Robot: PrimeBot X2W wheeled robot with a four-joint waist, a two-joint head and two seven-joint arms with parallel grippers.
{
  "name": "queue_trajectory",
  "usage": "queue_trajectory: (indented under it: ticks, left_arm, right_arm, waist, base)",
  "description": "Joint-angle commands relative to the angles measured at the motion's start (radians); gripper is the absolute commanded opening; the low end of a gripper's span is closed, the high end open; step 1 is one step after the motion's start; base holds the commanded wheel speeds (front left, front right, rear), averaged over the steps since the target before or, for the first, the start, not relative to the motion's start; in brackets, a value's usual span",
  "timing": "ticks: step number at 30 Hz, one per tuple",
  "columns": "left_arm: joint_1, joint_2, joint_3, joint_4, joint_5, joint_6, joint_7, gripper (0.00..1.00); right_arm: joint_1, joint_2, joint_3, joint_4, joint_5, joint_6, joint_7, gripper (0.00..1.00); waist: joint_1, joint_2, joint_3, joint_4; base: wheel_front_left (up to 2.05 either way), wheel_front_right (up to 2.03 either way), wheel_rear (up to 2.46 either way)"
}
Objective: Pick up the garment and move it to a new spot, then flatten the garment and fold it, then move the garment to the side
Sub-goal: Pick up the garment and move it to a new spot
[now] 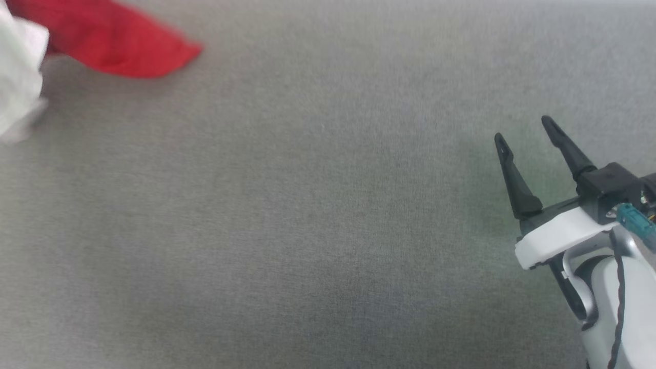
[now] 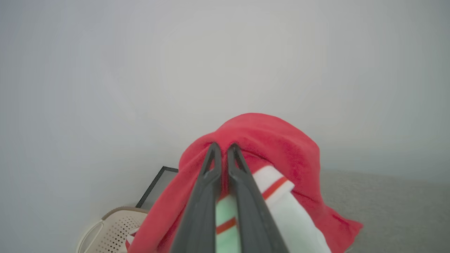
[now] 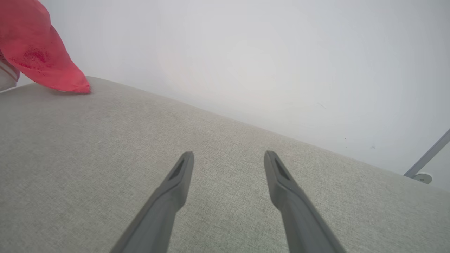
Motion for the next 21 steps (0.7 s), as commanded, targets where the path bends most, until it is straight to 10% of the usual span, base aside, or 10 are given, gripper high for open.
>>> queue_trajectory:
  ticks: [1, 21]
  left_arm:
    - [-0.020, 0.010, -0.009, -0.016, 0.006, -0.005, -0.011, 0.00]
    - [0.052, 0.081, -0.174, -0.501, -0.057, -0.002, 0.215, 0.00]
  right_arm:
    - [0.008, 0.007, -0.002, 0.008, -0.002, 0.000, -0.012, 1.00]
    - [0.032, 0.062, -0.048, 0.039, -0.011, 0.000, -0.070, 1.00]
  waist:
    - [0.0000, 0.0000, -0.044, 0.013]
    - [0.0000, 0.0000, -0.193, -0.059]
  base:
    - [0.00, 0.00, 0.00]
    - [0.00, 0.00, 0.00]
